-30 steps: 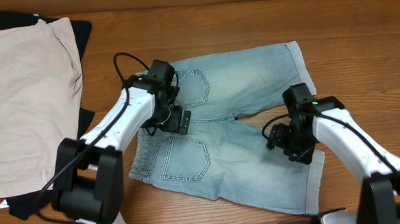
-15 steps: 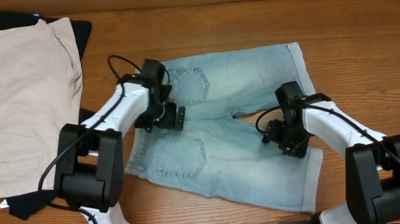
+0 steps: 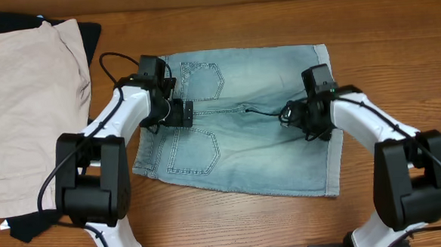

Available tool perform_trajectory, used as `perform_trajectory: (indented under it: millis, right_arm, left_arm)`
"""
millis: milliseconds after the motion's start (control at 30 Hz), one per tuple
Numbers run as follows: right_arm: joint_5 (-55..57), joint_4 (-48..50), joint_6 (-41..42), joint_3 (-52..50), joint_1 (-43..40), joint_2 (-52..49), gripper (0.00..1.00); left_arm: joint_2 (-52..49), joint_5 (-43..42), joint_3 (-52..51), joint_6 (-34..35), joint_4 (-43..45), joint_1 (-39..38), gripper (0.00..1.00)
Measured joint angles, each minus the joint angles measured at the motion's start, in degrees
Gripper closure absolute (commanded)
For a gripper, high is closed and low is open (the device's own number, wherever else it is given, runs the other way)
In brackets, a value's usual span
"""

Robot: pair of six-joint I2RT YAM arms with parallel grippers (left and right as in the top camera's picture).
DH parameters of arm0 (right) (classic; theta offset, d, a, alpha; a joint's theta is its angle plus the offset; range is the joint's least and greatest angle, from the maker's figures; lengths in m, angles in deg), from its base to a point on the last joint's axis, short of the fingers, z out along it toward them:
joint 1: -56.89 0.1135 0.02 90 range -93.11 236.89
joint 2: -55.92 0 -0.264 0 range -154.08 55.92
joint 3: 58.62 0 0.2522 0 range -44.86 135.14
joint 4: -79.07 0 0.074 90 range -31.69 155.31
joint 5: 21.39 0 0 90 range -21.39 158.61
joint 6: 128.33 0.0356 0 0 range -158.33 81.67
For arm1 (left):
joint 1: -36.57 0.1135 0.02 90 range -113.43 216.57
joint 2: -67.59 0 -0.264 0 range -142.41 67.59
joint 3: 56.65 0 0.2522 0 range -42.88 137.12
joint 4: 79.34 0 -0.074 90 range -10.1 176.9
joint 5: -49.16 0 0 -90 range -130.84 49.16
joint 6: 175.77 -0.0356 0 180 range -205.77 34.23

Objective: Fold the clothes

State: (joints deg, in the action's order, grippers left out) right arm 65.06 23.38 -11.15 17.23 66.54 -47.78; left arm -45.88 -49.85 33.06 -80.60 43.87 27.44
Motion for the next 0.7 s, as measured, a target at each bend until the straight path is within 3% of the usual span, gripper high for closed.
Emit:
perform_trajectory:
  millis: [200, 400, 567, 700]
  right_arm:
    - [1.2, -15.0, -0.3, 10.5, -0.5, 1.7, 0.00]
    - [1.4, -24.4, 0.0, 15.2, -0.2, 18.2, 0.00]
    - [0.0, -33.2, 0.7, 15.9, -0.2, 32.5, 0.00]
    - [-5.2, -36.8, 1.1, 15.9, -0.2, 36.0, 0.00]
  left_arm:
    - [-3.0, 4.2, 13.3, -0.5, -21.6, 0.7, 0.00]
    - [-1.7, 7.6, 31.7, 3.8, -40.5, 1.4, 0.00]
    - [5.6, 7.6, 32.9, 5.6, -46.2, 0.9, 0.00]
    - [13.8, 7.5, 29.9, 9.0, -45.3, 0.1, 0.00]
